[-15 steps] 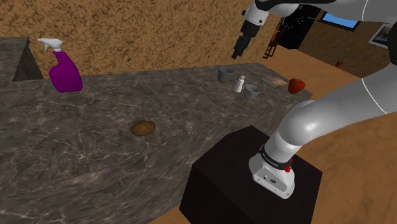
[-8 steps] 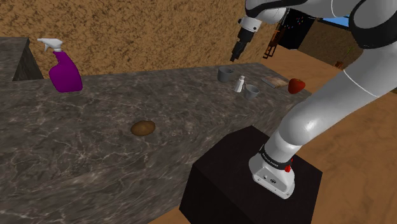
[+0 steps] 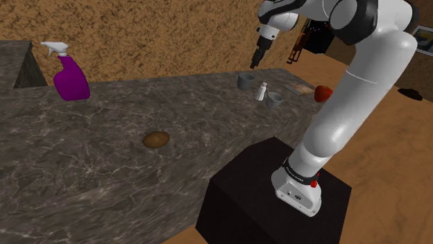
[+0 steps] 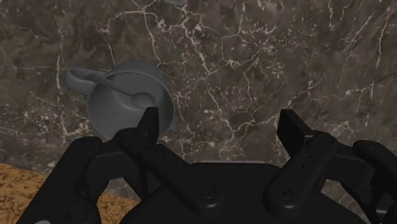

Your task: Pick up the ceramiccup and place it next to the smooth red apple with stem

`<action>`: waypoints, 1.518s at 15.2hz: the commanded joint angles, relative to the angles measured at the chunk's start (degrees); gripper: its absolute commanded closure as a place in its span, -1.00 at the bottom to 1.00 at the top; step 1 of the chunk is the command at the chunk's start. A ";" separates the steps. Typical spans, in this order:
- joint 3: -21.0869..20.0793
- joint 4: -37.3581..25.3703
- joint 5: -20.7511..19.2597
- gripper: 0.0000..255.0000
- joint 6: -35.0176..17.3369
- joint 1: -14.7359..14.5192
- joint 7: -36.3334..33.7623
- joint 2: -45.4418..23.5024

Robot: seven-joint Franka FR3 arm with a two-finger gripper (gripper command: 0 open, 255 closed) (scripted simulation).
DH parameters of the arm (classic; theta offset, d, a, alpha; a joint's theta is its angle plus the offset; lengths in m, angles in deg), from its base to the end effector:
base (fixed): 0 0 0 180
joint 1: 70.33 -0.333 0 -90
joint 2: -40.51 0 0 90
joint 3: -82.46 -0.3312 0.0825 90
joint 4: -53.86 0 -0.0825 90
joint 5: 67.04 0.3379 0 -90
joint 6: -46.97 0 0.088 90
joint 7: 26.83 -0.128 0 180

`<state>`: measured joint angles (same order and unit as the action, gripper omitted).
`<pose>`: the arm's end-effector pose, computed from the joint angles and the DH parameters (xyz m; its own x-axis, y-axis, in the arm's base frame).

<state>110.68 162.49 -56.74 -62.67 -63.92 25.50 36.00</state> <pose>0.4493 -0.2834 0.4722 0.9690 0.2374 0.0683 0.2442 -0.9621 -0.1216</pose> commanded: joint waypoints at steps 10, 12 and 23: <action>-0.93 -29.60 11.65 -1.00 7.74 11.98 12.12 -29.24; -1.36 -31.51 12.18 -1.00 7.86 12.91 12.50 -31.29; -1.79 -27.48 12.83 -1.00 3.33 12.14 13.16 -31.97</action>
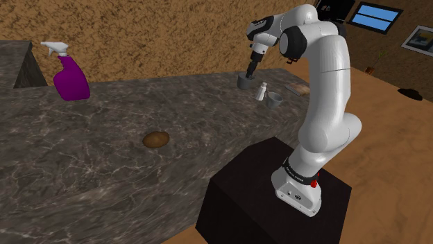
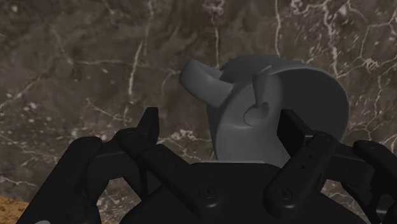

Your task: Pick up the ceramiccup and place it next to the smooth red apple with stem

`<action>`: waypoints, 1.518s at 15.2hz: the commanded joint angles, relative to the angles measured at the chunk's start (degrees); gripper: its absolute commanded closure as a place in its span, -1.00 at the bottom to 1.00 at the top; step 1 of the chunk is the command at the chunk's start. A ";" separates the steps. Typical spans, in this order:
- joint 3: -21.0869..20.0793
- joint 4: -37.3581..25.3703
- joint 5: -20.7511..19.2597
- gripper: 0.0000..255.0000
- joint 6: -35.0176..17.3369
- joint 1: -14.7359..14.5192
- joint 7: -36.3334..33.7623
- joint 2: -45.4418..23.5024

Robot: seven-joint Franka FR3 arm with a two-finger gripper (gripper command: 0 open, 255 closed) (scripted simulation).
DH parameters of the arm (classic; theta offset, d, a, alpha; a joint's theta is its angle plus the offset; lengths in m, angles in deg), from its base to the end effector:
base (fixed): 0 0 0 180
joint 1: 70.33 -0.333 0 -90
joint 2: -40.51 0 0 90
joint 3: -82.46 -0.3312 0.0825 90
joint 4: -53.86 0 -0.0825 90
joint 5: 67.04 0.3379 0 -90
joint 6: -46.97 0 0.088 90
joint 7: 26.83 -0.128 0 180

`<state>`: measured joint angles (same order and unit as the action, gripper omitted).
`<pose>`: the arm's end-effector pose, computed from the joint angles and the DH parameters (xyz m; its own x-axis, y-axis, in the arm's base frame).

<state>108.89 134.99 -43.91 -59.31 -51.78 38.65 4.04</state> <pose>0.5365 -0.3955 0.3542 0.9612 0.2734 0.0377 0.2759 -0.9476 -0.1608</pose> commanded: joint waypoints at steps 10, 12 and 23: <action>-0.06 -0.43 0.07 1.00 0.13 0.09 -0.07 -0.29; -0.11 -0.87 0.12 1.00 0.31 0.18 -0.13 -0.55; 0.69 -4.41 -1.23 1.00 6.19 0.24 -1.44 2.14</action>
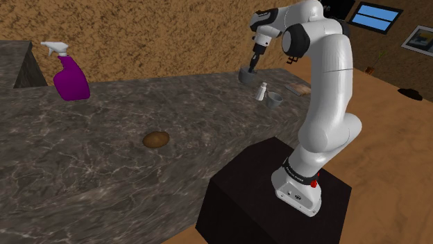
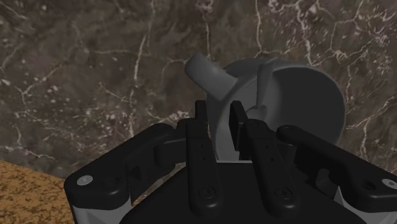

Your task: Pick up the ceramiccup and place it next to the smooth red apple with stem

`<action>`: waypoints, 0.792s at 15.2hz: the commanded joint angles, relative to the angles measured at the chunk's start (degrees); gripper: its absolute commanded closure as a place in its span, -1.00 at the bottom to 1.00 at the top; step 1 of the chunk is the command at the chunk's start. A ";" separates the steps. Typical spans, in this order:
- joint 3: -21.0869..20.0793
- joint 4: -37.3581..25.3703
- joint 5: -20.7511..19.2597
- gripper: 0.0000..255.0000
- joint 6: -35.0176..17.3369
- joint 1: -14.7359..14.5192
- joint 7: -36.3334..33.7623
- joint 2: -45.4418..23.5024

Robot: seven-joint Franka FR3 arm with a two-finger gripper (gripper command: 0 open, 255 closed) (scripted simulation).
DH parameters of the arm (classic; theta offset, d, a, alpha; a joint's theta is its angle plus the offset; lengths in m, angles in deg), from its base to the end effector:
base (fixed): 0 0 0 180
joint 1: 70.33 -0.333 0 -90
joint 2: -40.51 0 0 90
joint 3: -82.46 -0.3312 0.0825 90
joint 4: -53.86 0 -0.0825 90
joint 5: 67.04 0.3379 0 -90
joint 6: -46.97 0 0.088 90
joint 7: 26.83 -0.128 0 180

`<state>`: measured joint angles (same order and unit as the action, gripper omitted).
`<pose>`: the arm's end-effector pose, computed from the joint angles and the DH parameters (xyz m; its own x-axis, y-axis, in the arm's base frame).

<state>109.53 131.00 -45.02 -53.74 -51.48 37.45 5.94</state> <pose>0.5342 -0.3956 0.3975 0.9611 0.2735 0.0378 0.2760 -0.9476 -0.1606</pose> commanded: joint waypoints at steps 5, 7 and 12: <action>0.26 -3.38 -0.53 1.00 4.00 0.30 -0.94 0.85; 0.32 -4.73 -0.65 1.00 5.42 0.50 -1.22 0.99; 0.40 -8.57 -0.81 1.00 9.16 1.15 -1.91 1.05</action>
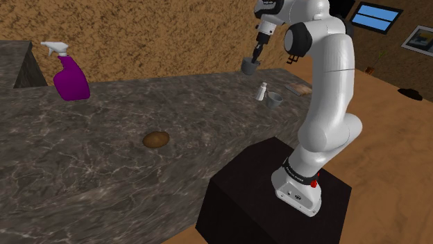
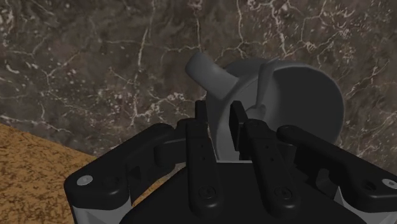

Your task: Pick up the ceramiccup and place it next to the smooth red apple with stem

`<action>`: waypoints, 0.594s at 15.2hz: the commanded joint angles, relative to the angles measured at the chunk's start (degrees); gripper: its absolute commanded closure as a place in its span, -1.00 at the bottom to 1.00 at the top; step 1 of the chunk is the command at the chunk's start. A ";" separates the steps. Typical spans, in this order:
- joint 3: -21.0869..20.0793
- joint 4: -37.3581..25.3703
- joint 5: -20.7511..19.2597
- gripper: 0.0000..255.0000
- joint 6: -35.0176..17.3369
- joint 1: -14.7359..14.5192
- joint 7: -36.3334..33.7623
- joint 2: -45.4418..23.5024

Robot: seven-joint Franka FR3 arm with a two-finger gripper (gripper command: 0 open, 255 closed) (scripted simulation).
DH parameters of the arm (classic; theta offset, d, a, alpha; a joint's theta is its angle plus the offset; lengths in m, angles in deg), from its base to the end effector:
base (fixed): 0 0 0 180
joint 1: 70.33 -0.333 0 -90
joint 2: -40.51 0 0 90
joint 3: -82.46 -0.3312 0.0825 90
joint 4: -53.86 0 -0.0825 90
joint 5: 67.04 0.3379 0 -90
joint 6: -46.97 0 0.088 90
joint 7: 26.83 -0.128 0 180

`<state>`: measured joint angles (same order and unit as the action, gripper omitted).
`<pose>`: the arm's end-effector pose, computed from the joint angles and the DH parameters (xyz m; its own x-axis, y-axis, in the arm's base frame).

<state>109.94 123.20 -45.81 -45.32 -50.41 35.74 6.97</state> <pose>0.5323 -0.3946 0.4543 0.9612 0.2733 0.0376 0.2758 -0.9477 -0.1607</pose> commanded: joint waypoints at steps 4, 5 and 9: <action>-0.01 -4.43 0.01 1.00 3.97 0.80 -0.78 -0.28; -0.03 -5.44 0.04 1.00 4.81 1.02 -0.93 -0.41; -0.16 -9.98 0.30 1.00 8.38 2.06 -1.56 -1.21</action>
<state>109.76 114.18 -45.52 -37.86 -48.62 34.24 5.78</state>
